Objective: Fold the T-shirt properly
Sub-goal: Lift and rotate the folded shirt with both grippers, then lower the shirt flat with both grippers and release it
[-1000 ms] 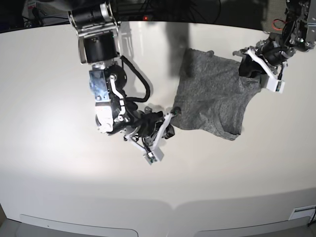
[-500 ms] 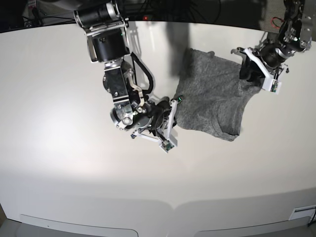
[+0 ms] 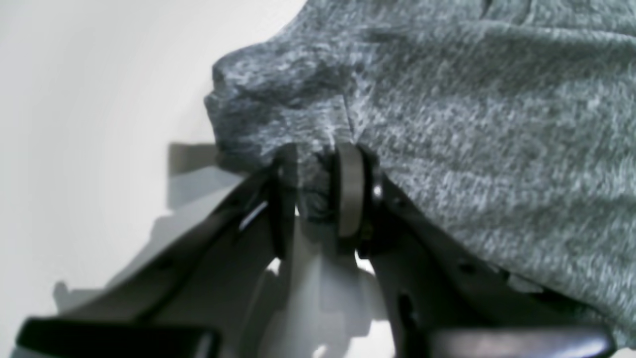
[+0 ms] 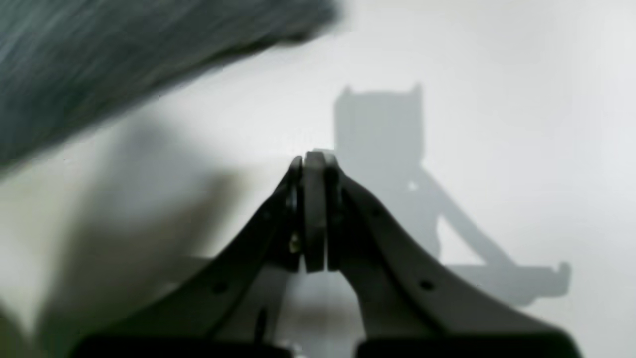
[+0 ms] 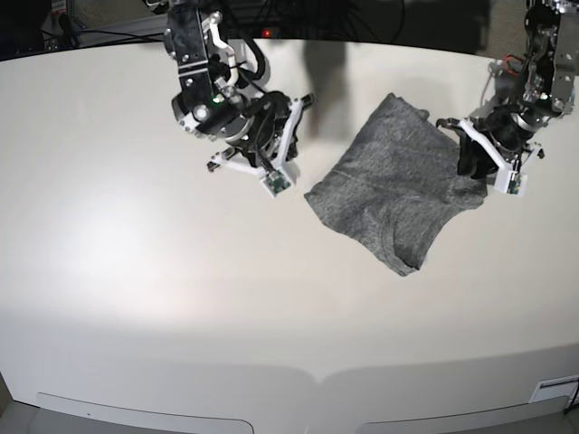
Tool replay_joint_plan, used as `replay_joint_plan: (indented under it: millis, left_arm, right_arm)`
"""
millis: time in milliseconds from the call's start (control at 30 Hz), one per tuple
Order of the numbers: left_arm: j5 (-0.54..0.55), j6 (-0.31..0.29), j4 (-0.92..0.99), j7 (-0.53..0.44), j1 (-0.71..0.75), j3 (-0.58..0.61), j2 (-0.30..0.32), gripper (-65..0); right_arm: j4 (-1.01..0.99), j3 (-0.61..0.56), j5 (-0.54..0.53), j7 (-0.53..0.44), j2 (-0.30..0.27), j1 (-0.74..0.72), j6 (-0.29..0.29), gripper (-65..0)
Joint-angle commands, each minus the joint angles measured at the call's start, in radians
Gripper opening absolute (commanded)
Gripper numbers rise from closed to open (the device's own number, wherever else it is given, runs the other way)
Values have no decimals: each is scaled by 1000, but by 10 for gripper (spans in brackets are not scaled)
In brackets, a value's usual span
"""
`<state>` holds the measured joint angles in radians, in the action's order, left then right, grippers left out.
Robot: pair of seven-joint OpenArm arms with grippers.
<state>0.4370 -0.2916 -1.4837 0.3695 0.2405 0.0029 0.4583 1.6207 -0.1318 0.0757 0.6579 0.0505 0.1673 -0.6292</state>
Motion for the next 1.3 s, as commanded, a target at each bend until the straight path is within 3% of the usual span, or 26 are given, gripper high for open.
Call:
replay_joint_plan:
  millis: [0,167,333,567,800,933,1033,1067,1167,1267]
  left_arm:
    - [21,9,-25,1,-8,-4,24,-543]
    - [137,8,-196,56,10,-13,65,-568]
    - [140,9,-364,80,91,-101,90,-568]
    - [109,56,-333,48,227,-167,86,-568]
    - [111,51,-180,18,189,-166,-28,-568]
    - [114,-23,-64,24,95,-166,-81,-568]
    - [113,-39,3,50,27,-166,-127,-568]
    - [113,-39,24,60,6,-165,-135,-568]
    - [114,-49,74,65,-42,-165,-140,-568]
    - [114,-79,87,79,-64,-165,-148,-568]
  right_arm:
    - [37,3,-11,-21,4,-13,-7,-650]
    - [80,43,-8,-23,0,-42,-6,-650]
    - [77,54,-8,-65,2,-82,4,-650]
    - [-57,54,-8,-139,15,-214,55,-650]
    - [-348,53,0,-166,43,-420,54,-650]
    - [-465,52,3,-160,72,-488,53,-650]
    - [-491,52,3,-138,89,-490,53,-650]
    - [-491,52,2,-114,98,-486,40,-650]
    - [-490,52,-36,-28,107,-478,-69,-650]
    - [-468,52,-90,51,107,-464,-69,-650]
